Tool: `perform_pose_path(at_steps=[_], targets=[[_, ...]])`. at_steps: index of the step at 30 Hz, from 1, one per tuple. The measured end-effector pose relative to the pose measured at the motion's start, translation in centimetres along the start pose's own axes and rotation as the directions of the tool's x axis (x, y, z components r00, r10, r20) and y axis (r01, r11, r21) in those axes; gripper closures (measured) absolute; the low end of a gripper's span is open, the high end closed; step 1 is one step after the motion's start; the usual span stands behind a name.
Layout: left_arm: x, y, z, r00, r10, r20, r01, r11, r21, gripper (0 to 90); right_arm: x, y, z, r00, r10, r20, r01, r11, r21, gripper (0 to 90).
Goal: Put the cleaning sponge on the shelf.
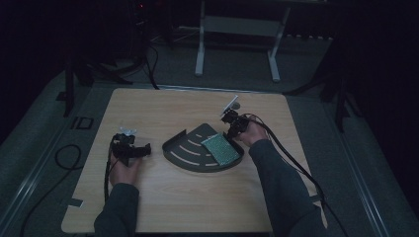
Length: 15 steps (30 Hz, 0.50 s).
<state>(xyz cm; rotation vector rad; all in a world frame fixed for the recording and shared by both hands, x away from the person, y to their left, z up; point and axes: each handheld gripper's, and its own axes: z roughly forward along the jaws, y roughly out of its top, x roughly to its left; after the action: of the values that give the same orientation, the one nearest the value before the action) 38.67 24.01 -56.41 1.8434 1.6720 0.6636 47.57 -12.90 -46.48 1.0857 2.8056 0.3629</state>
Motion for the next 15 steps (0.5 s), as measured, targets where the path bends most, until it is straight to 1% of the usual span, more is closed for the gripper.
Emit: perform_pose_path(at_steps=[3,6,8,11,15], targets=[[0.0,0.0,0.0,1.0000,0.000,0.000,0.000,1.0000,-0.001,5.6,-0.4,-0.5,-0.2,0.9998,0.017,-0.011,-0.017,1.000,-0.015,84.5],[0.0,0.0,0.0,1.0000,0.000,0.000,0.000,1.0000,0.000,5.6,-0.9,-1.1,-0.4,0.9993,0.031,-0.021,-0.031,0.999,-0.033,79.9],[0.0,0.0,0.0,1.0000,0.000,0.000,0.000,1.0000,0.000,5.6,-1.2,-1.5,-0.5,0.9985,0.039,-0.039,-0.041,0.998,-0.047,76.9],[0.0,0.0,0.0,1.0000,0.000,0.000,0.000,1.0000,0.000,5.6,-1.6,-2.0,-0.7,0.9980,0.048,-0.041,-0.051,0.996,-0.069,72.0],[0.0,0.0,0.0,1.0000,0.000,0.000,0.000,1.0000,0.000,5.6,-2.1,-2.7,-1.1,0.9963,0.073,-0.045,-0.077,0.992,-0.097,65.5]])
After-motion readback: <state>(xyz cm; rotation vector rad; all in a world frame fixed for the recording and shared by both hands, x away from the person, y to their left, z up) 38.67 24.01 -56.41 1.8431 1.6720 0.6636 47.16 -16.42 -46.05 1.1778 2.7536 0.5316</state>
